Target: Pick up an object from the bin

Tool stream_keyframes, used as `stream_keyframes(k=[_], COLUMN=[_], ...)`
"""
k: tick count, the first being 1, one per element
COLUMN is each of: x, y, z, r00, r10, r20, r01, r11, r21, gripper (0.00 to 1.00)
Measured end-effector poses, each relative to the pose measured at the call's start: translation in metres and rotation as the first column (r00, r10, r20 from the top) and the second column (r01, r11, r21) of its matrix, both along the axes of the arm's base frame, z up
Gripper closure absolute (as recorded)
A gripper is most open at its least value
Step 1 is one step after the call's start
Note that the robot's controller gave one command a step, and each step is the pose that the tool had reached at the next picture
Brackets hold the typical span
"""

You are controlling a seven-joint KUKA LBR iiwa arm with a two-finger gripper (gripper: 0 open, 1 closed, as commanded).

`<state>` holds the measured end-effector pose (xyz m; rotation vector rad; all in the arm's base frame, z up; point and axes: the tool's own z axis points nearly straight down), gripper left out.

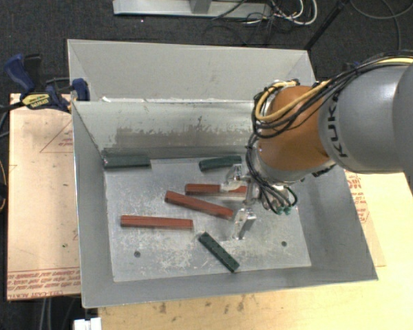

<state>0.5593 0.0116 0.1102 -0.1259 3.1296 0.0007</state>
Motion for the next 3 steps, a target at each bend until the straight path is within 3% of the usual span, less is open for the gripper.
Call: stream_keyframes(k=[1,2,3], x=[-0.030,0.017,0.039], y=[0.017,0.025,0.070], z=[-0.003,0.009,-0.022], r00=[0.992,0.995,0.979], r10=[-0.124,-0.099,-0.202], r20=[-0.012,-0.008,0.012], r01=[0.124,0.099,0.202], r11=[0.992,0.995,0.979], r21=[0.000,0.000,0.003], gripper=[0.00,0.00,0.00])
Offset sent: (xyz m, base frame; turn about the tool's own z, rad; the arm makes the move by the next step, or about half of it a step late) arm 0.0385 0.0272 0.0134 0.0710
